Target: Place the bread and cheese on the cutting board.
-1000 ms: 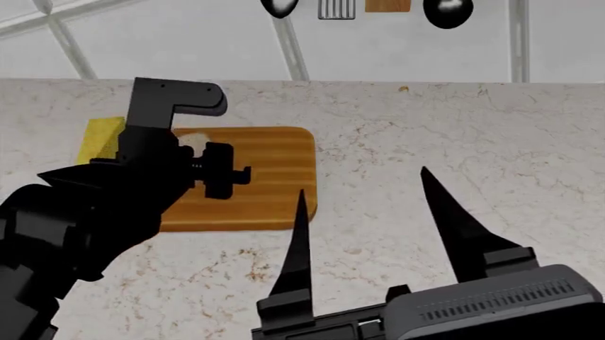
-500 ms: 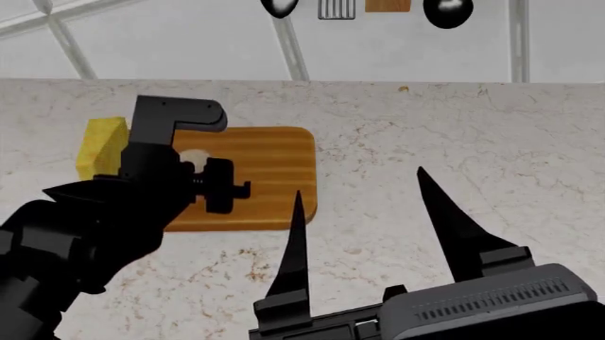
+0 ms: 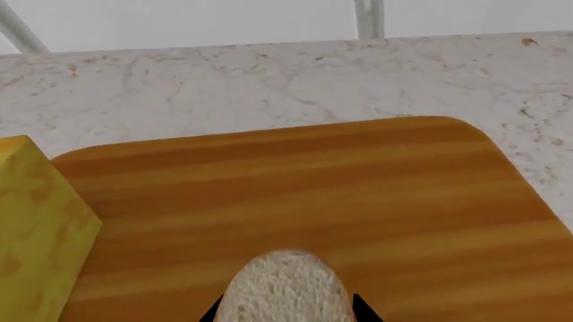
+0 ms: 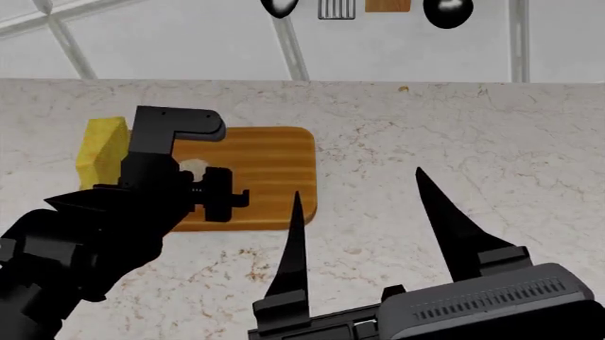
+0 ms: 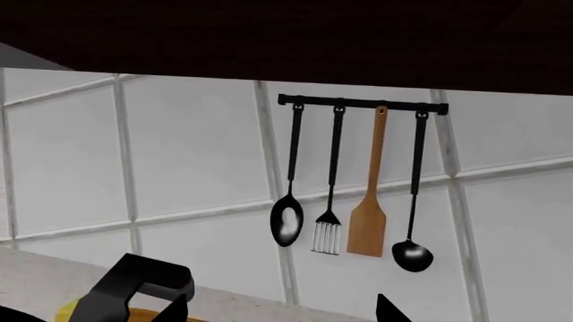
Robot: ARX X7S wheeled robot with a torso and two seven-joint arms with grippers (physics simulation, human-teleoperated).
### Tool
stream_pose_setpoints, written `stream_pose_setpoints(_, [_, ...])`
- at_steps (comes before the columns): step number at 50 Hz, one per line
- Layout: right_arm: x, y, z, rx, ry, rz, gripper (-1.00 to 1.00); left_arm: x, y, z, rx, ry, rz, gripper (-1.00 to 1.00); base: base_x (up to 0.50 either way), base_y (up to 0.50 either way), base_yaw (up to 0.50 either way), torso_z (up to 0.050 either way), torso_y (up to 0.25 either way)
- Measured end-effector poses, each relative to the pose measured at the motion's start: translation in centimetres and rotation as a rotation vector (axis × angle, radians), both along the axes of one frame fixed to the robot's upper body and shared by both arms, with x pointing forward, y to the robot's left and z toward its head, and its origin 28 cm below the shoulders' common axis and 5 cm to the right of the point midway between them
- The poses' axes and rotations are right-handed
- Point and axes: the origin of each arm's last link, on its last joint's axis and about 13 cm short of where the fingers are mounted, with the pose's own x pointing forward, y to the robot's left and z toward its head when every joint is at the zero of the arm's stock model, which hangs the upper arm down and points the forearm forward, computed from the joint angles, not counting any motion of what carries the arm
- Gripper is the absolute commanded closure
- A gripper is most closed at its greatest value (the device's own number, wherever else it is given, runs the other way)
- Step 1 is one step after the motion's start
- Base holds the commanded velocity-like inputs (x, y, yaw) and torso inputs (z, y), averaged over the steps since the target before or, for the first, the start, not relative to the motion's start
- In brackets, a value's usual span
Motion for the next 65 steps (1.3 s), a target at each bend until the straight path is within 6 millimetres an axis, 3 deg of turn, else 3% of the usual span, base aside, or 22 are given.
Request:
stream_pose_setpoints(3, [0.0, 0.0, 0.0, 0.0, 0.0, 0.0, -1.0, 0.0, 0.0, 0.0, 0.002, -0.001, 0.0, 1.0, 0.0, 0.0, 0.0, 0.0, 0.0])
stream_pose_setpoints(4, [0.0, 0.0, 0.0, 0.0, 0.0, 0.0, -1.0, 0.0, 0.0, 0.0, 0.002, -0.002, 0.001, -1.0, 0.0, 0.0, 0.0, 0.0, 0.0])
stream_pose_setpoints(29, [0.0, 0.1, 0.0, -0.002, -0.001, 0.002, -1.0, -0.2, -0.4, 0.6, -0.022, -0.033, 0.005, -1.0, 0.0, 0.0, 0.0, 0.0, 0.0])
stream_pose_setpoints(49, [-0.1, 0.1, 0.1, -0.002, -0.004, 0.006, -1.0, -1.0, -0.8, 3.5, -0.036, -0.138, -0.001, -1.0, 0.0, 0.0, 0.0, 0.0, 0.0])
stream_pose_setpoints(65, [-0.2, 0.0, 0.2, 0.003, -0.007, 0.002, -1.0, -3.9, -1.4, 7.0, -0.054, -0.279, -0.051, -1.0, 0.0, 0.0, 0.0, 0.0, 0.0])
